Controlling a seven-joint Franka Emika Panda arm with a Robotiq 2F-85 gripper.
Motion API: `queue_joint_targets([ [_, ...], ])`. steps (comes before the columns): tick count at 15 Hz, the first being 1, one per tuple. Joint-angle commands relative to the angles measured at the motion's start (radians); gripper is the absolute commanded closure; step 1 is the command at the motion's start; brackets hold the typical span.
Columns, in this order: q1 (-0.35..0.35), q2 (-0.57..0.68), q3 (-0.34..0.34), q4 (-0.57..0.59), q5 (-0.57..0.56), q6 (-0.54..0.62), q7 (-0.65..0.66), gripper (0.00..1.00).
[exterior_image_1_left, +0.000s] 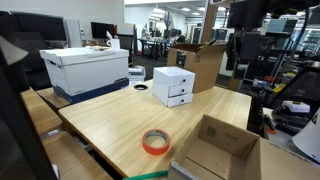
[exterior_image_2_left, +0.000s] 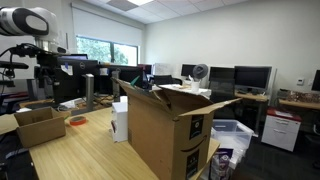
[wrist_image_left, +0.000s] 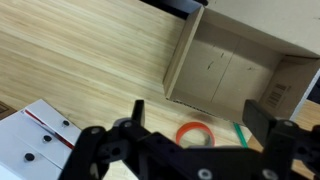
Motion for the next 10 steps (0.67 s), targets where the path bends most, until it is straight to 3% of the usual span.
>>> queue_joint_targets([
  [1,-0.008,0.029,0.022,0.008,0.012,0.015,0.06,0.0],
  [10,-0.126,0.097,-0.001,0.025,-0.051,0.077,0.24,0.0],
])
